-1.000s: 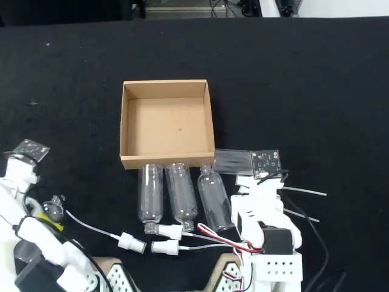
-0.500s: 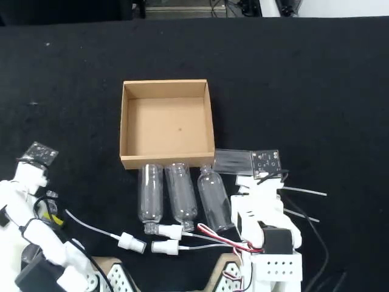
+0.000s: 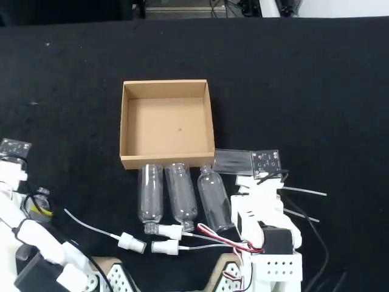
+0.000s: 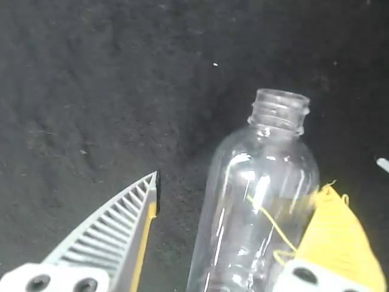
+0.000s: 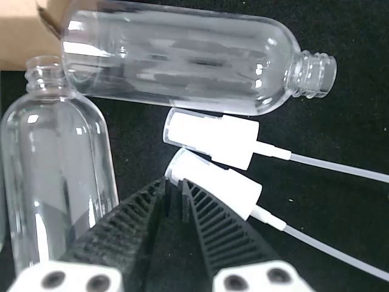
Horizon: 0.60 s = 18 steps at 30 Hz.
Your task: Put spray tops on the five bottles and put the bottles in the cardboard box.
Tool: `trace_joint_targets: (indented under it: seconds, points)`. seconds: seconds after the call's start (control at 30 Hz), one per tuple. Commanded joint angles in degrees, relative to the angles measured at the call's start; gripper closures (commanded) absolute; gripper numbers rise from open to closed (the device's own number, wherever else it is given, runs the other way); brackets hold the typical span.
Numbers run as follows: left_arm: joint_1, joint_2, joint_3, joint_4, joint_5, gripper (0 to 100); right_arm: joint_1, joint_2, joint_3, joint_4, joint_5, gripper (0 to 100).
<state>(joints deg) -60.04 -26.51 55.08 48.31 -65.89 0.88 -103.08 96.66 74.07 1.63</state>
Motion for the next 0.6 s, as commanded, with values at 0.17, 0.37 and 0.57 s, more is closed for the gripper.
trace_joint_targets:
  seconds: [0.17, 0.37, 0.57]
  points:
    - [4.62, -0.09, -6.64, 7.74, -1.67, 64, -0.44, -5.41, -0.22, 0.79, 0.26, 98.7]
    - [4.79, -0.18, -1.71, 7.65, -7.03, 64, -0.44, -5.41, -0.22, 0.79, 0.26, 98.7]
    - [4.88, -0.18, -0.84, 7.91, -6.51, 64, -0.44, -5.41, -0.22, 0.79, 0.26, 98.7]
